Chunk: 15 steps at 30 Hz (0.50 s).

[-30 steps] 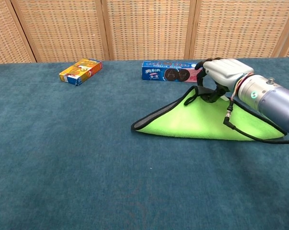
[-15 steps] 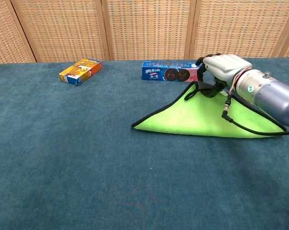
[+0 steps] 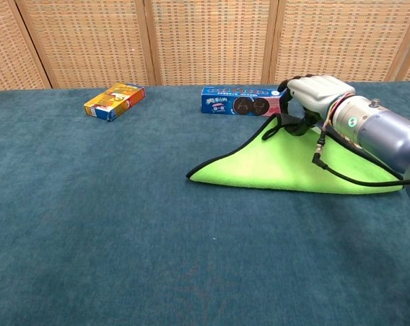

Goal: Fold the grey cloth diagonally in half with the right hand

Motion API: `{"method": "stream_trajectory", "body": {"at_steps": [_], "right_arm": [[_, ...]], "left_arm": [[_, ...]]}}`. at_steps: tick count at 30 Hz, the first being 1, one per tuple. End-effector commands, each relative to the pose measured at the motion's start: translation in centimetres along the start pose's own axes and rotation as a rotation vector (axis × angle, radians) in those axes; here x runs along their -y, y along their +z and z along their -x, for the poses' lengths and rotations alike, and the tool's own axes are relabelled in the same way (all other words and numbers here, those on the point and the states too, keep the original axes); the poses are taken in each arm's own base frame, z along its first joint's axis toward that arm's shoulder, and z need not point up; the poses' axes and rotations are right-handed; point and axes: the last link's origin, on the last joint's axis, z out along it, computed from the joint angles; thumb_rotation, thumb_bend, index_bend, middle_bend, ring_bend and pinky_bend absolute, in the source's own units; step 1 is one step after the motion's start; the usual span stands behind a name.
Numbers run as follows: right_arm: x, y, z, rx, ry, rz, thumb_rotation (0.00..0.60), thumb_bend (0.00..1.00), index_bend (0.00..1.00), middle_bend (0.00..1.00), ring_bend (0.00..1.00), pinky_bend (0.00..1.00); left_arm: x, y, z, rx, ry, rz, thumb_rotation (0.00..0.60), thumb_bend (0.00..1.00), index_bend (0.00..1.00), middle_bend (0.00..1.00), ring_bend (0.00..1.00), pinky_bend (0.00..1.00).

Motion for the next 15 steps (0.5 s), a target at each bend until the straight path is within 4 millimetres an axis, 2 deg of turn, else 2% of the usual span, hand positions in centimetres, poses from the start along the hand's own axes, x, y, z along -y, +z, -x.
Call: {"method": "stream_trajectory", "body": {"at_steps": [1,15], "right_arm": [[-0.13,0.21,-0.01,0.003,0.004,0.006,0.600,0.48,0.58,0.13,0.00,0.00],[0.14,1.02,0.02,0.015,-0.002,0.006,0.600,0.49,0.58,0.13,0.00,0.00]], "left_arm": [[0.00,0.00,-0.04,-0.002,-0.001,-0.001,0.600,0.17,0.00,0.00,0.00,0.00],[0.05,0.00,-0.02,-0.001,-0.001,-0.002,0.600,0.17,0.00,0.00,0.00,0.00]]}}
